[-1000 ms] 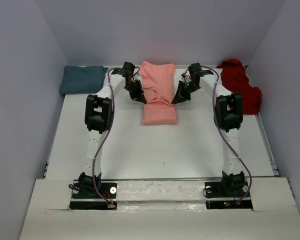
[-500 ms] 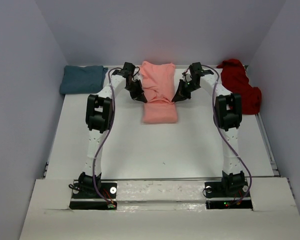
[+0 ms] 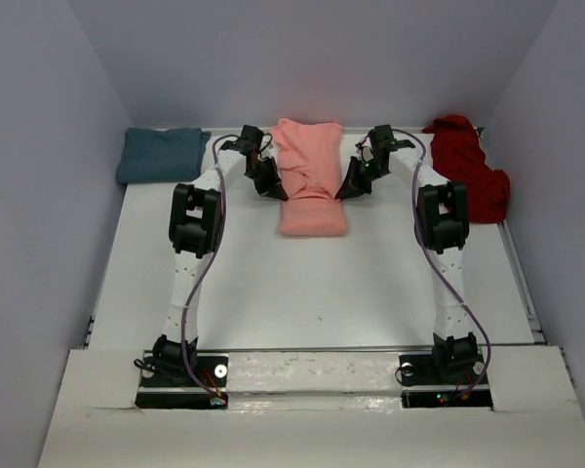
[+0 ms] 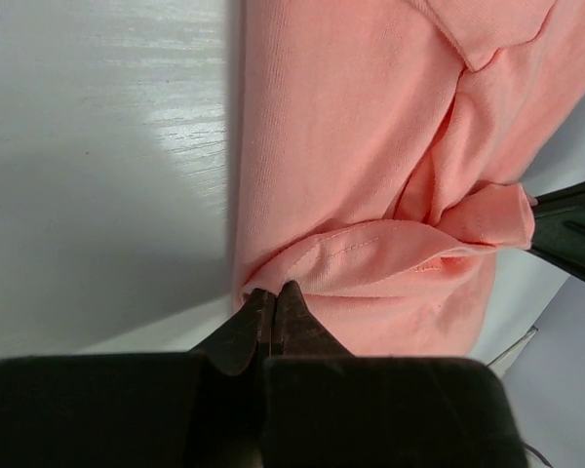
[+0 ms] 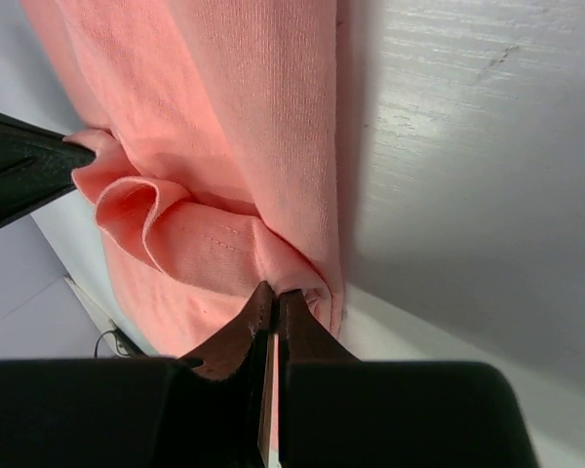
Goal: Fold and stack the t-shirts
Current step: Fold the tshirt
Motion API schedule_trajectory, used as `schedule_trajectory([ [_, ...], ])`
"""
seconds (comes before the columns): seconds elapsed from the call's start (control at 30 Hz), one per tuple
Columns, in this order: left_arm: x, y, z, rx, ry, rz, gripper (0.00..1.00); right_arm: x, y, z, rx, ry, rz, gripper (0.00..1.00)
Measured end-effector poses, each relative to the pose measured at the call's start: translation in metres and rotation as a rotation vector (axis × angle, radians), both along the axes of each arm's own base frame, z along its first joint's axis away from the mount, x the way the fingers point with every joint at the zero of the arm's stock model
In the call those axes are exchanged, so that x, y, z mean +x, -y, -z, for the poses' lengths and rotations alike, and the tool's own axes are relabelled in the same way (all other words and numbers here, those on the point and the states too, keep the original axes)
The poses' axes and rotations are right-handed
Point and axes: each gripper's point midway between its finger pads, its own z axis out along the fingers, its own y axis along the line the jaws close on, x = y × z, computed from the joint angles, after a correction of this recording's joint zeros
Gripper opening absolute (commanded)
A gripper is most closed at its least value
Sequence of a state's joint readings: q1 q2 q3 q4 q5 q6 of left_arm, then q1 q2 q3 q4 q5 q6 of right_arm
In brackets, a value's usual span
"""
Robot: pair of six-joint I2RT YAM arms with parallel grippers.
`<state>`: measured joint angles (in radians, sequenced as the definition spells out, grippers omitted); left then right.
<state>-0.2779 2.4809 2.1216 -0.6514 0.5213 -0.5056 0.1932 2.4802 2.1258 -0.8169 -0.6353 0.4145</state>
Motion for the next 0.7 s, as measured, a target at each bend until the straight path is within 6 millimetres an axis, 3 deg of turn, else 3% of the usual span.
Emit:
schedule_trajectory([
  [0.2, -0.002, 0.003, 0.002, -0.040, 0.003, 0.013, 0.00, -0.003, 0.002, 0.012, -0.002, -0.007, 0.000, 0.00],
  [0.37, -0.007, 0.002, 0.002, -0.047, 0.018, 0.019, 0.00, -0.017, 0.006, 0.017, 0.010, -0.023, 0.000, 0.00],
  [0.6, -0.039, -0.002, 0.006, -0.033, -0.021, 0.036, 0.00, -0.059, 0.013, 0.020, -0.007, -0.090, -0.001, 0.00],
  [0.7, -0.064, -0.003, 0.006, -0.023, -0.052, 0.052, 0.00, -0.076, 0.016, 0.020, -0.013, -0.116, -0.001, 0.00],
])
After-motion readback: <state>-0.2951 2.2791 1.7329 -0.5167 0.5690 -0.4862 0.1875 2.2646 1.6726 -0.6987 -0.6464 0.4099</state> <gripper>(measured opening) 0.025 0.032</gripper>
